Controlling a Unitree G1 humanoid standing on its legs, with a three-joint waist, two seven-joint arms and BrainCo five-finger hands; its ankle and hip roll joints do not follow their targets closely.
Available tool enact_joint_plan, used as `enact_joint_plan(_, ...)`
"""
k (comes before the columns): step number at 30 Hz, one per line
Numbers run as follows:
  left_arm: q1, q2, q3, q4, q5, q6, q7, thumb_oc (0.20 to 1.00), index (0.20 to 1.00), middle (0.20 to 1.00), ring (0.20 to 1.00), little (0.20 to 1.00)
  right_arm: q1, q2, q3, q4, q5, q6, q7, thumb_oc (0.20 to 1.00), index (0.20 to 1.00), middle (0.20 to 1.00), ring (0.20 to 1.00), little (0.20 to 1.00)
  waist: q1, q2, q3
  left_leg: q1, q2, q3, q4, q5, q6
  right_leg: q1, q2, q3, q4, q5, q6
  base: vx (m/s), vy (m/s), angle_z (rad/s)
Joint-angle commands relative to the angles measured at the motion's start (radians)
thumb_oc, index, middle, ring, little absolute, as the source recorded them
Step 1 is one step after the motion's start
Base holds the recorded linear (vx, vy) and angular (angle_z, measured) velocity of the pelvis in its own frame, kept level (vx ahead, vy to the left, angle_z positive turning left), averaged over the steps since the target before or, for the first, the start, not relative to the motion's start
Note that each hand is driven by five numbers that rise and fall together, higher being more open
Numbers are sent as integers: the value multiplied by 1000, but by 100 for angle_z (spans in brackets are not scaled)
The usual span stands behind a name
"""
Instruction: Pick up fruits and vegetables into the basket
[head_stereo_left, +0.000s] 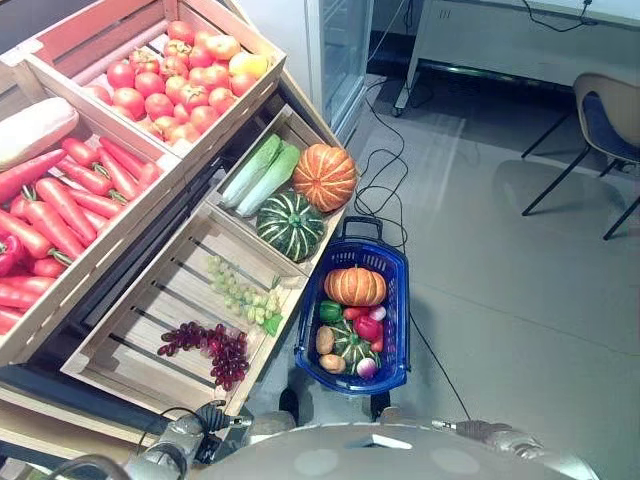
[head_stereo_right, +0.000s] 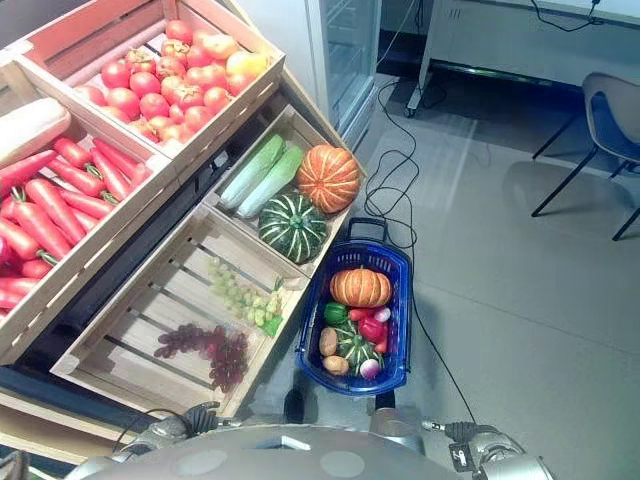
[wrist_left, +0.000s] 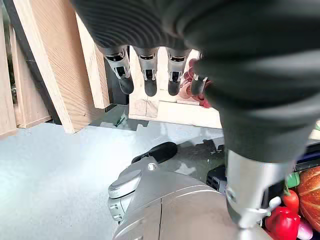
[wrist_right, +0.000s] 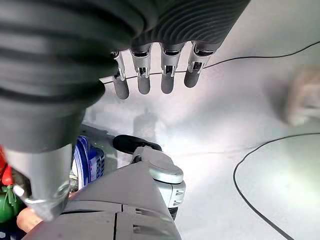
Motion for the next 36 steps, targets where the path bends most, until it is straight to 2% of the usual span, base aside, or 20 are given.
enact_joint_plan(1, -61, 0, -11, 48, 29, -13, -6, 1000, 1000, 1000, 1000, 1000, -53, -5, 30, 45, 5, 10, 5, 1000, 1000, 1000, 1000, 1000, -7, -11, 34, 15, -21, 22, 7, -113, 14, 70, -14, -45, 15, -109, 46, -57, 76, -22)
enact_joint_plan(18, -60, 5, -4, 37, 6, -43, 5, 1000, 1000, 1000, 1000, 1000, -56, -11, 31, 41, -2, 13, 5, 1000, 1000, 1000, 1000, 1000, -2, -8, 38, 6, -21, 21, 7, -107, 10, 65, -17, -51, 11, -103, 49, 0, 0, 0)
enact_joint_plan(26, -67, 6, -14, 26, -8, -49, 27, 1000, 1000, 1000, 1000, 1000, -70, -20, 44, 31, 5, 20, 8, 1000, 1000, 1000, 1000, 1000, 0, -2, 67, -25, -21, 21, 7, -96, 10, 37, -19, -53, 11, -94, 49, -9, -1, -1)
enact_joint_plan(33, -109, 17, -25, -16, -96, -86, 76, 1000, 1000, 1000, 1000, 1000, -122, -39, 67, 10, 37, 35, 1, 1000, 1000, 1000, 1000, 1000, -9, 19, 163, -109, -26, 11, 7, -65, 11, -48, -21, -41, 11, -68, 44, -78, 2, -1)
enact_joint_plan(36, -138, 29, -29, -43, -144, -139, 87, 1000, 1000, 1000, 1000, 1000, -155, -48, 76, -4, 56, 43, -12, 1000, 1000, 1000, 1000, 1000, -15, 26, 224, -168, -28, 3, 7, -39, 13, -107, -10, -25, 11, -48, 36, -91, -20, 0)
